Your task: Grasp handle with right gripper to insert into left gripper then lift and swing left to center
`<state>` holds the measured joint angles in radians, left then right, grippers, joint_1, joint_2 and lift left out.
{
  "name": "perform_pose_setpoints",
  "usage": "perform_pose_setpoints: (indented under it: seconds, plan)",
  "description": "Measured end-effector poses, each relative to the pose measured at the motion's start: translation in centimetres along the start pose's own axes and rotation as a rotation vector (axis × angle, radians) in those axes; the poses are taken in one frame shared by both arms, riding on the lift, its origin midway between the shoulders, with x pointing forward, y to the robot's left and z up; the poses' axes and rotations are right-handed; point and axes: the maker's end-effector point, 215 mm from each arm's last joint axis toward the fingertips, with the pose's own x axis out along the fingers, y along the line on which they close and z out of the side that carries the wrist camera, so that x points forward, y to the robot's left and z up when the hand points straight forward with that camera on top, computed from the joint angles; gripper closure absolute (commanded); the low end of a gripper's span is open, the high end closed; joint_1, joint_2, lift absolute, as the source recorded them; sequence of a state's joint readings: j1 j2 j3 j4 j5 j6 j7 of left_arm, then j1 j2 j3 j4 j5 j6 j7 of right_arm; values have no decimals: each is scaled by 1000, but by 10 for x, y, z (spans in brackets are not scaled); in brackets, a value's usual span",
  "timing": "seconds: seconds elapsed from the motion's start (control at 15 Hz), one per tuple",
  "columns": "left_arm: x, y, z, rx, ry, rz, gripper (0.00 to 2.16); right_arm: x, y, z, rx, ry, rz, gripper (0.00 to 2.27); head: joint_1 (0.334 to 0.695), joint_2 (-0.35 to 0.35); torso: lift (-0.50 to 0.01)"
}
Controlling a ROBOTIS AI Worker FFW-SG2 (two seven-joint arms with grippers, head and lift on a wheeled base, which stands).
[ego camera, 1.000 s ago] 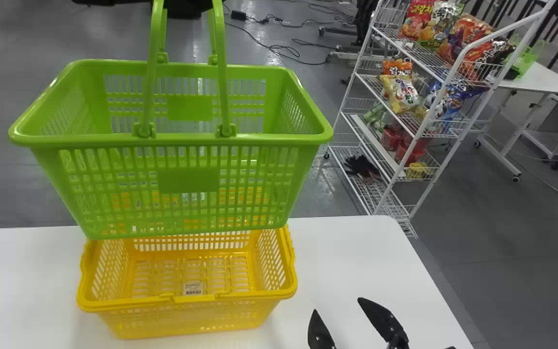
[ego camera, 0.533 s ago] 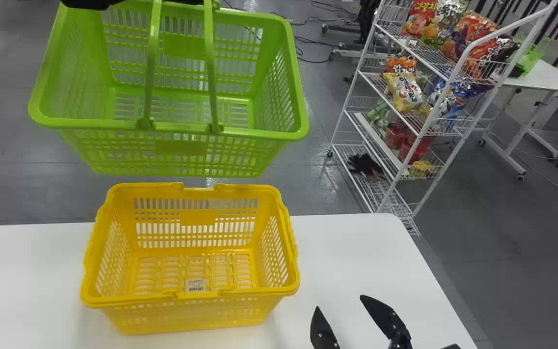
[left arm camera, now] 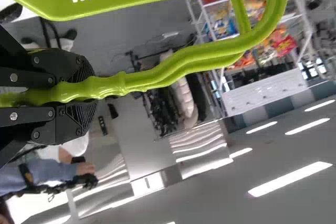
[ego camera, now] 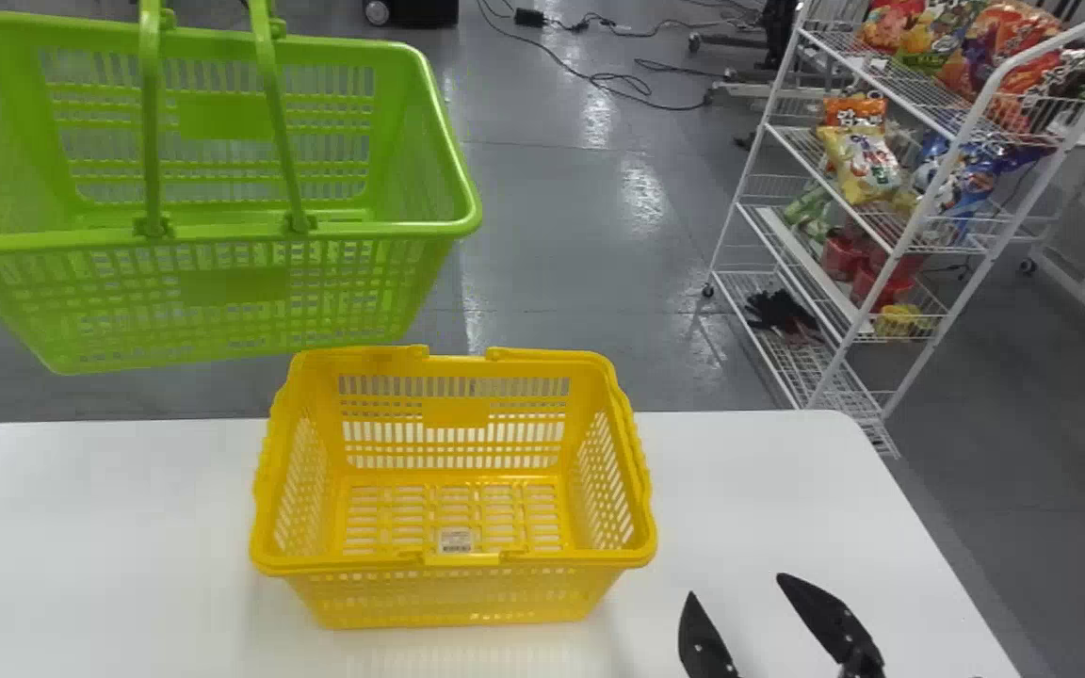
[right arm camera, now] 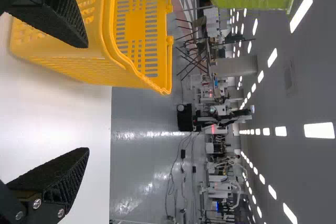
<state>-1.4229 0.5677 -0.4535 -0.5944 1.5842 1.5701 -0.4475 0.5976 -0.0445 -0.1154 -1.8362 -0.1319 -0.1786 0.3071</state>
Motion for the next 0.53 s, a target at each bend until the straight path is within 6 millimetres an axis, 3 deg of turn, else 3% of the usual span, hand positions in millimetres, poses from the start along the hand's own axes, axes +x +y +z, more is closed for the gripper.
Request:
perform_pose_setpoints:
  seconds: [0.27, 0.53]
  plan:
    - [-100, 21, 12, 0, -128, 66, 1943, 0, 1, -1, 0, 2, 3, 103, 632, 38, -93]
    - [-171, 50, -8, -41, -204, 90, 1943, 1, -1, 0, -2, 0, 4, 103, 663, 131, -93]
